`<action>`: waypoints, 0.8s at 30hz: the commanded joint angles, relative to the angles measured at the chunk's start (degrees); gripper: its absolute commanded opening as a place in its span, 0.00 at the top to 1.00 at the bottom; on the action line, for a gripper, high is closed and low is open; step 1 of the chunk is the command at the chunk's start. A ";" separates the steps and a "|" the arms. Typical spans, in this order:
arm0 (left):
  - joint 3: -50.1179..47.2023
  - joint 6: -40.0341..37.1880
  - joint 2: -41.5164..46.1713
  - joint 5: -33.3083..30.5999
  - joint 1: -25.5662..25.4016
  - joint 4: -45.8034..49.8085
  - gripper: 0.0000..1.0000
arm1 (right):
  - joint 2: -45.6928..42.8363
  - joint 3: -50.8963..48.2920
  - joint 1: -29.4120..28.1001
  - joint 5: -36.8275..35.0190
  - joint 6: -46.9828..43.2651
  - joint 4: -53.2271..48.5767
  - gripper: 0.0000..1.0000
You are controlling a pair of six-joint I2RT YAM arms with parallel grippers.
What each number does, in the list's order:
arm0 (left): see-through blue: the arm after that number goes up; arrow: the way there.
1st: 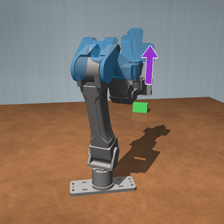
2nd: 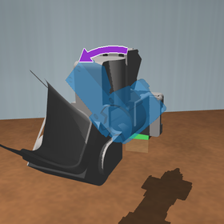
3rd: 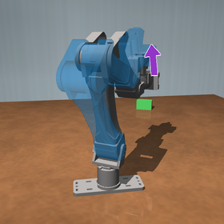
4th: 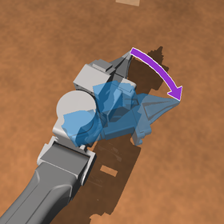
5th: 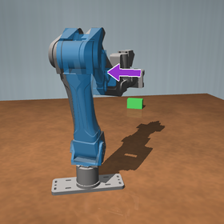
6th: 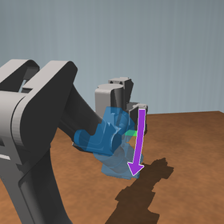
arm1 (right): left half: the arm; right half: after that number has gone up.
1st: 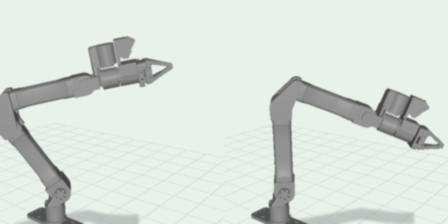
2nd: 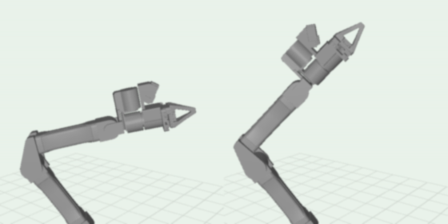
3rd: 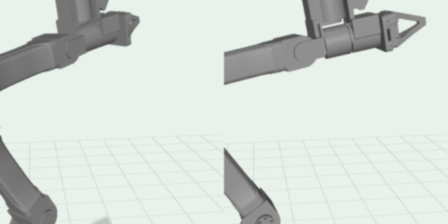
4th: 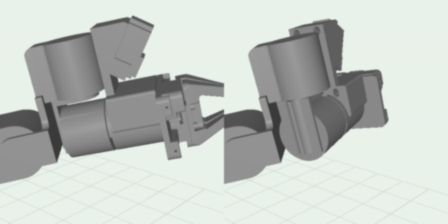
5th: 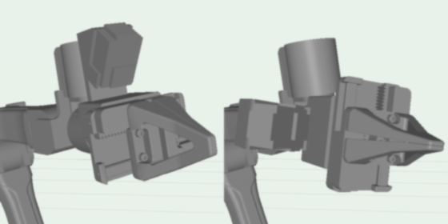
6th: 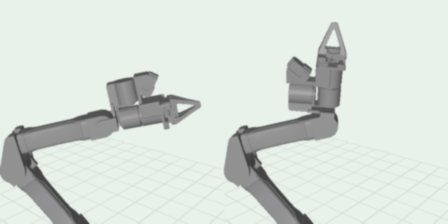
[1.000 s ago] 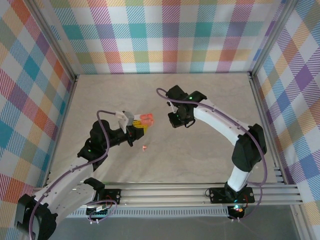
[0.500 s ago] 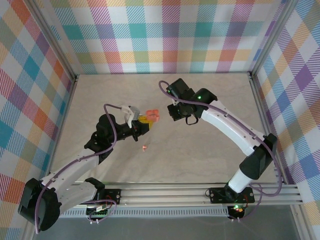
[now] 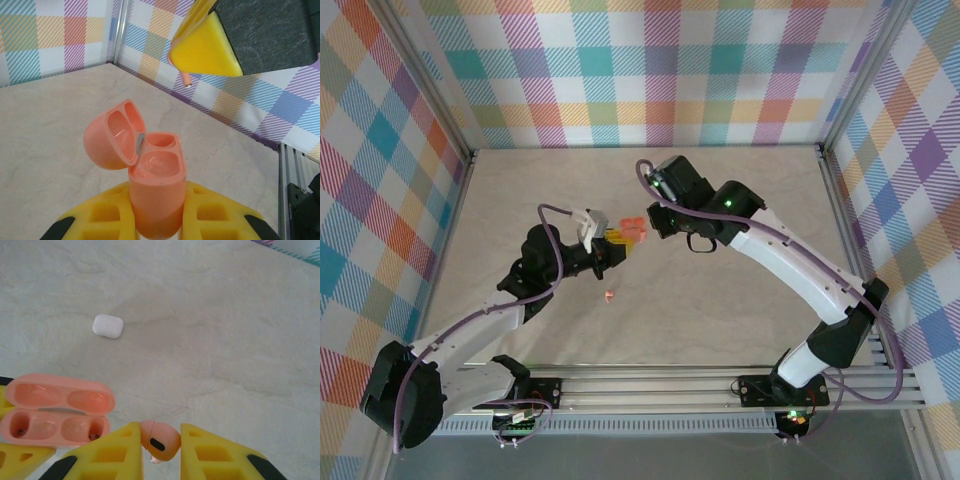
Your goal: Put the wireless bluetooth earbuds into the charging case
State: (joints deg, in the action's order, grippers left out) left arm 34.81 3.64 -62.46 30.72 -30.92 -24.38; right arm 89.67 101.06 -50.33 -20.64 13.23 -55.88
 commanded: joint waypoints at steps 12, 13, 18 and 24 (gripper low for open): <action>3.60 4.04 -1.71 -1.10 -1.78 -6.60 1.00 | 0.23 1.69 -3.07 -0.38 -1.32 4.10 0.78; 3.64 4.30 -1.75 -1.19 -1.78 -6.77 1.00 | 0.33 1.62 -3.11 -0.45 -1.29 4.24 0.78; 3.86 5.26 -2.02 -1.53 -1.78 -7.55 1.00 | 0.86 1.78 -3.20 -0.19 -1.29 4.71 0.78; 3.94 6.18 -2.54 -1.40 -1.87 -8.31 1.00 | 1.30 1.60 -3.18 -0.10 -1.46 5.15 0.78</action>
State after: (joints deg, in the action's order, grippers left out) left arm 36.64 8.80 -64.69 29.41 -32.23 -29.17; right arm 90.45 101.06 -53.01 -20.99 12.62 -51.92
